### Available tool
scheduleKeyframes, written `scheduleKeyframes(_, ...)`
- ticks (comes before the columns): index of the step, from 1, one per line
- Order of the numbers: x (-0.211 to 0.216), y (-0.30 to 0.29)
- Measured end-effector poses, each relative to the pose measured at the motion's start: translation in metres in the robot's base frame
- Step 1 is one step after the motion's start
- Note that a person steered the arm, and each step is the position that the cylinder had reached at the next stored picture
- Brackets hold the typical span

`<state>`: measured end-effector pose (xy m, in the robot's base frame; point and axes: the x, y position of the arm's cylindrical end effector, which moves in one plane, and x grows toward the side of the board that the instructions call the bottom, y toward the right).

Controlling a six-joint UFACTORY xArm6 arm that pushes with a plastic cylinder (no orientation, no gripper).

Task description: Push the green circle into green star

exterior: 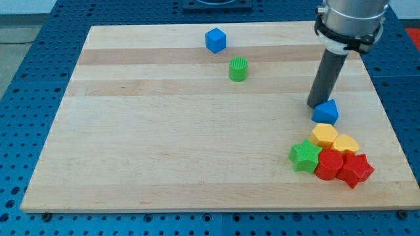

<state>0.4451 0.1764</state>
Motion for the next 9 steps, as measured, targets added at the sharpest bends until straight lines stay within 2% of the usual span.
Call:
scheduleKeyframes(2,0.031,0.003)
scheduleKeyframes(3,0.024,0.001)
scheduleKeyframes(4,-0.004,-0.016)
scheduleKeyframes(6,-0.104,-0.036)
scheduleKeyframes(7,-0.146,-0.065)
scheduleKeyframes(8,-0.145,-0.108)
scheduleKeyframes(9,-0.101,-0.13)
